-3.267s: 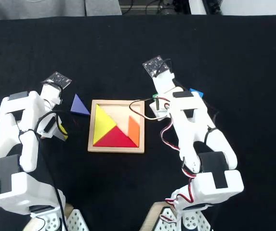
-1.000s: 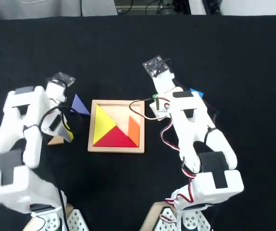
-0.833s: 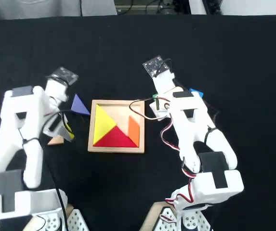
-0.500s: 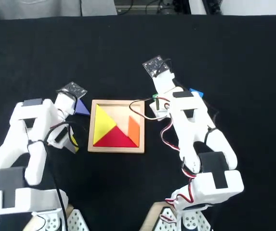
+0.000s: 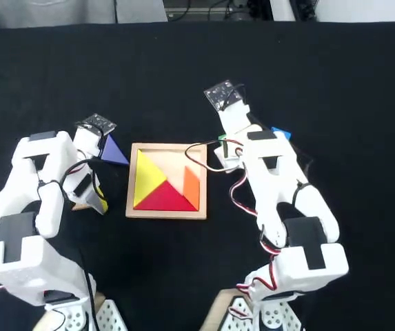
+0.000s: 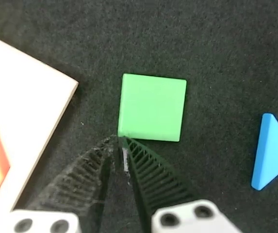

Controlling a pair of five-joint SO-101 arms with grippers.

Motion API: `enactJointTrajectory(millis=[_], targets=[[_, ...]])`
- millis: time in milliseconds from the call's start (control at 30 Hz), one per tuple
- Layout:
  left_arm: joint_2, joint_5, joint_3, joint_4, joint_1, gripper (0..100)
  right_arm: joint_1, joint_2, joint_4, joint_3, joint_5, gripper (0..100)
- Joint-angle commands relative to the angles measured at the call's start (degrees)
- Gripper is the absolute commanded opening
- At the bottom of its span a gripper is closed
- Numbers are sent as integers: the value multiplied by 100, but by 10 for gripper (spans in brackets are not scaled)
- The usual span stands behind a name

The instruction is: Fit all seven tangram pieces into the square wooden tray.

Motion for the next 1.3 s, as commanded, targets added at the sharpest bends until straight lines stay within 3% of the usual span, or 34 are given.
enactJointTrajectory(millis=[0,267,467,633,967,1133,1267], targets=[[26,-53,-92,44,4,288,62,-31,-105,-31,53,11],[-132,0,-303,123,-22,195,62,-31,-105,-31,53,11],[-1204,114,-295,730,154,248,62,-31,-105,-31,53,11],[-1574,105,365,457,338,249,62,-31,-105,-31,53,11],[-844,105,936,-519,347,249,62,-31,-105,-31,53,11],[-378,114,418,-220,286,245,62,-31,-105,-31,53,11],[-35,114,84,-105,286,140,62,-31,-105,-31,53,11]])
